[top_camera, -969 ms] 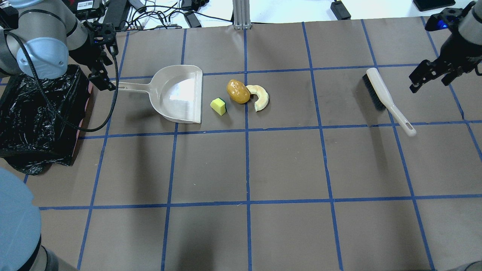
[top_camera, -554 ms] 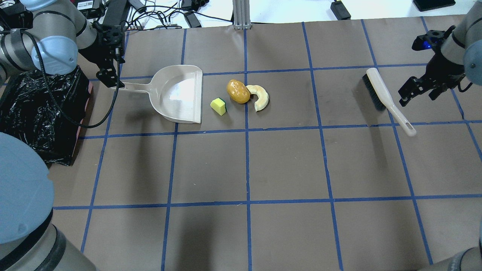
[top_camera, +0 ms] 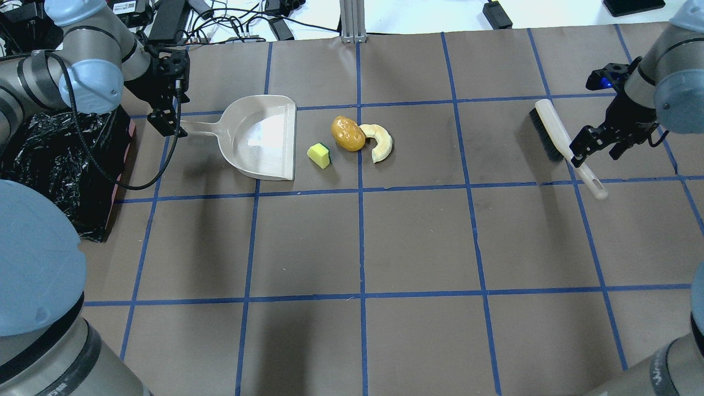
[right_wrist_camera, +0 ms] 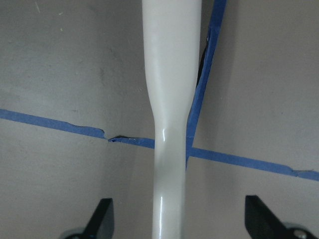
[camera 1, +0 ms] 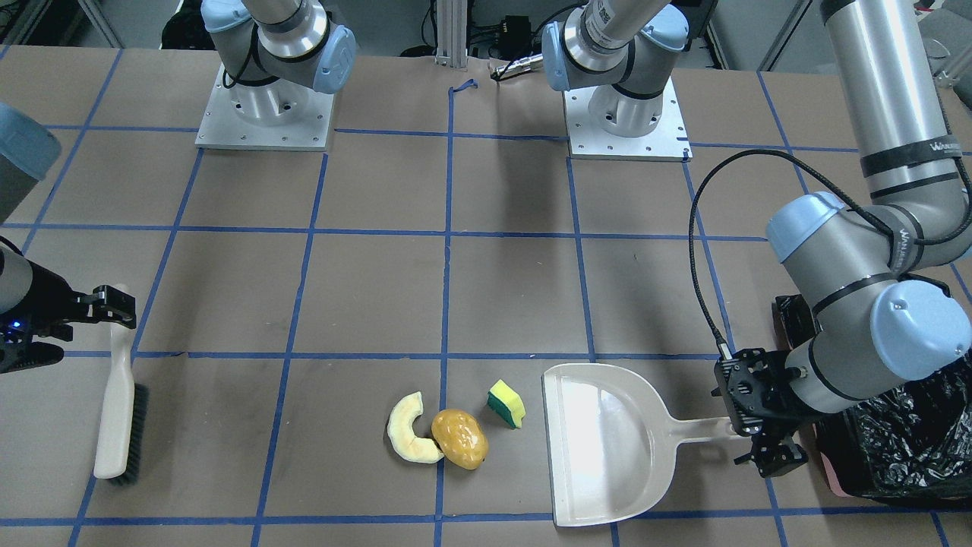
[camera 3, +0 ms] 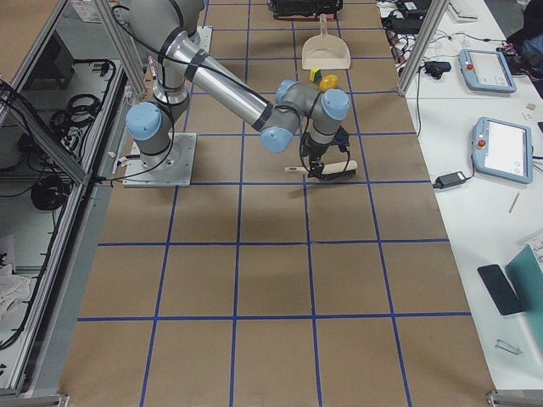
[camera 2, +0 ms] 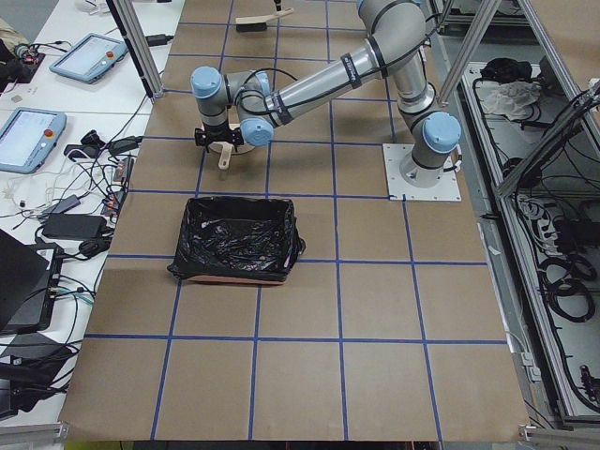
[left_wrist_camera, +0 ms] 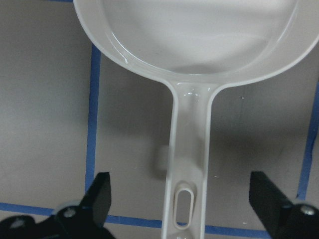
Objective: Sweep and dump trash into bin
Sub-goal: 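Lower the right gripper and grasp the white brush handle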
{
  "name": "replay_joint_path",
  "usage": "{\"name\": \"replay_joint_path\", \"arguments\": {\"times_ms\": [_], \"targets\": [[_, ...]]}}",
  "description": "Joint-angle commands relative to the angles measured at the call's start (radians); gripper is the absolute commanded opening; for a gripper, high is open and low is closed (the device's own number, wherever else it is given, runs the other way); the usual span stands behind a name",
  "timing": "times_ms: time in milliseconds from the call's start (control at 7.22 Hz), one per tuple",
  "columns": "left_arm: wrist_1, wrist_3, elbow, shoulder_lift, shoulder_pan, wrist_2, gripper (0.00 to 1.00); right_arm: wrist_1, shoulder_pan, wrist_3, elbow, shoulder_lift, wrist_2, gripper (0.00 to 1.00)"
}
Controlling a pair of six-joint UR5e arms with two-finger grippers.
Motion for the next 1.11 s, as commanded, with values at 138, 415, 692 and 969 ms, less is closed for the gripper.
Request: {"name": "replay_joint_path", "arguments": {"times_ms": [138, 415, 692, 969], "targets": [[-0.001, 0.011, -0.002, -0.016, 0.002, 0.065, 1.00, -0.015, 0.002, -0.001, 0.002, 0.045, 0.000, 0.89], [-0.001, 0.013, -0.004, -0.027, 0.003, 0.104, 1.00, -0.012, 0.007, 0.001, 0.003, 0.047, -0.003, 0.78], [-0.046, -0.004, -0.004, -0.025, -0.002, 0.113, 1.00, -0.012, 0.014, 0.001, 0.006, 0.049, -0.008, 0.63], [-0.043, 0.005, -0.005, -0.025, -0.008, 0.096, 1.00, -0.012, 0.014, 0.001, 0.009, 0.050, -0.020, 0.55]]}}
